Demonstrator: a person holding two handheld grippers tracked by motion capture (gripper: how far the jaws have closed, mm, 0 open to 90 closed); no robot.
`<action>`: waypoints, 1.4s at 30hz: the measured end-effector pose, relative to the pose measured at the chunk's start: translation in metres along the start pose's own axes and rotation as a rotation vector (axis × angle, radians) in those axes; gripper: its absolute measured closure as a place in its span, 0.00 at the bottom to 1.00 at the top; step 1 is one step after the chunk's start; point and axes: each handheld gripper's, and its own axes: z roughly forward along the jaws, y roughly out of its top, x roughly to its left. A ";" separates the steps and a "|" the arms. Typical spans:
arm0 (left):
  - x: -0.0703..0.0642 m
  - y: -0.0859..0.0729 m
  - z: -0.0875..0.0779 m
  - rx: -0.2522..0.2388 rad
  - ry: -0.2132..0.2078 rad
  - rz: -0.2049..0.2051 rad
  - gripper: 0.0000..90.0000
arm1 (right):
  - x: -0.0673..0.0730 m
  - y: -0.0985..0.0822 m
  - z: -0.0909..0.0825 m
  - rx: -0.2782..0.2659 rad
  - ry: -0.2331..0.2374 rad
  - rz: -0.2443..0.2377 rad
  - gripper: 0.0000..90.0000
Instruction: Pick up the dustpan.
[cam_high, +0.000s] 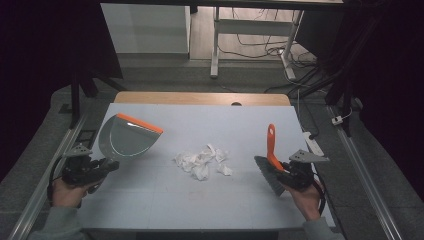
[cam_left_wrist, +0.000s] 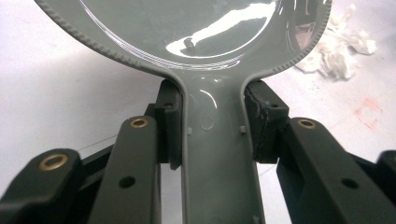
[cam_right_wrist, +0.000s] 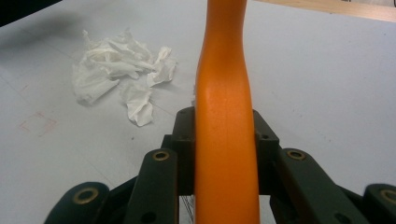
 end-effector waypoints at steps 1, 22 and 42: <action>-0.001 0.000 -0.001 0.001 -0.009 0.010 0.68 | 0.000 0.000 0.000 -0.001 0.000 0.000 0.78; -0.020 -0.001 -0.002 0.089 -0.122 0.152 0.68 | 0.001 0.002 -0.001 -0.021 0.006 0.002 0.78; -0.037 -0.015 0.009 0.180 -0.198 0.226 0.68 | 0.003 0.003 0.000 -0.021 0.012 -0.005 0.78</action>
